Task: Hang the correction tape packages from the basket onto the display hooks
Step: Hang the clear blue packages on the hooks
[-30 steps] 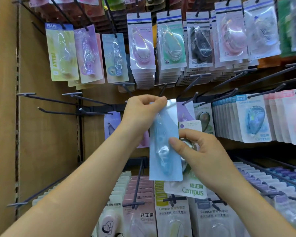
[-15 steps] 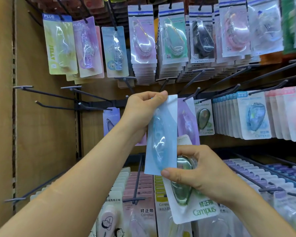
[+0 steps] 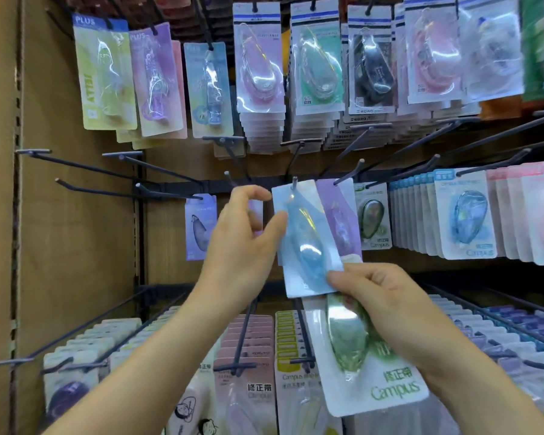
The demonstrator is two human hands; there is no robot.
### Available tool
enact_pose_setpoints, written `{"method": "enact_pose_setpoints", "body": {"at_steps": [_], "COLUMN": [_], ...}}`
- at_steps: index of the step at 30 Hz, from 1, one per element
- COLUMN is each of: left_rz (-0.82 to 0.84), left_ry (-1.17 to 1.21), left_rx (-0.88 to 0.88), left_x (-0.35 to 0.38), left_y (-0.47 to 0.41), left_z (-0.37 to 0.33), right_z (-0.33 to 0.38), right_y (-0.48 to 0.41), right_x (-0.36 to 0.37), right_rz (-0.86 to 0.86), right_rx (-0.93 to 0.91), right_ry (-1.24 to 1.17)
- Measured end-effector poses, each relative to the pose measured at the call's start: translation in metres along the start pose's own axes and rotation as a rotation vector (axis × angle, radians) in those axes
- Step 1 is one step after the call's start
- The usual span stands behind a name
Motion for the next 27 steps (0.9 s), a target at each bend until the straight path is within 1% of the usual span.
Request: {"method": "enact_pose_setpoints", "body": {"at_steps": [1,2,4,5,6,9,11,14,17,20,23,25,27], "left_rz": [-0.016,0.032,0.183,0.205,0.197,0.132,0.131,0.193,0.268,0.26,0.229,0.224,0.233], "left_ry": [-0.142,-0.223,-0.3,-0.335,-0.356,-0.388,-0.455,-0.57,-0.717,-0.763,-0.758,-0.768,-0.824], "left_rx": [0.141,0.21,0.173,0.142,0.131,0.135,0.124,0.095,0.105,0.064,0.081,0.099,0.111], "left_x": [-0.007,-0.007,0.003,0.006,0.007,0.009,0.014,0.032,0.063,0.089,0.109,0.12,0.124], "left_y": [0.011,0.019,0.023,0.021,0.019,0.01,0.001,-0.016,-0.032,-0.049,-0.061,-0.065,-0.068], "left_z": [-0.01,-0.017,-0.015,-0.012,-0.011,-0.009,-0.004,0.011,0.023,0.031,0.04,0.05,0.058], "right_z": [0.002,0.004,0.01,0.011,0.012,0.01,0.009,0.012,0.006,0.007,0.008,0.008,0.009], "right_y": [-0.001,-0.001,-0.002,-0.003,-0.004,-0.006,-0.008,-0.007,-0.005,-0.003,0.001,0.001,-0.002], "right_x": [0.003,0.006,0.014,0.019,0.022,0.025,0.018,-0.013,-0.041,-0.062,-0.075,-0.075,-0.069], "right_rz": [0.011,0.013,0.022,0.035,0.042,0.029,-0.027,-0.193,-0.268,-0.331,-0.406,-0.389,-0.322], "right_rx": [-0.034,-0.073,-0.16,-0.195,-0.213,-0.203,-0.17,-0.111,-0.036,-0.107,-0.139,-0.124,-0.104], "right_ry": [0.045,0.108,0.28,0.356,0.397,0.411,0.41,0.287,0.073,-0.051,-0.153,-0.173,-0.188]}}
Point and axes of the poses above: each hand's wrist, its own y-axis away from the middle knuckle, its own x-axis out of the palm, z = x × y, the point moved 8 cm from there along -y, towards the middle knuckle, and after that the axes turned 12 degrees about -y, right-handed, at the moved point
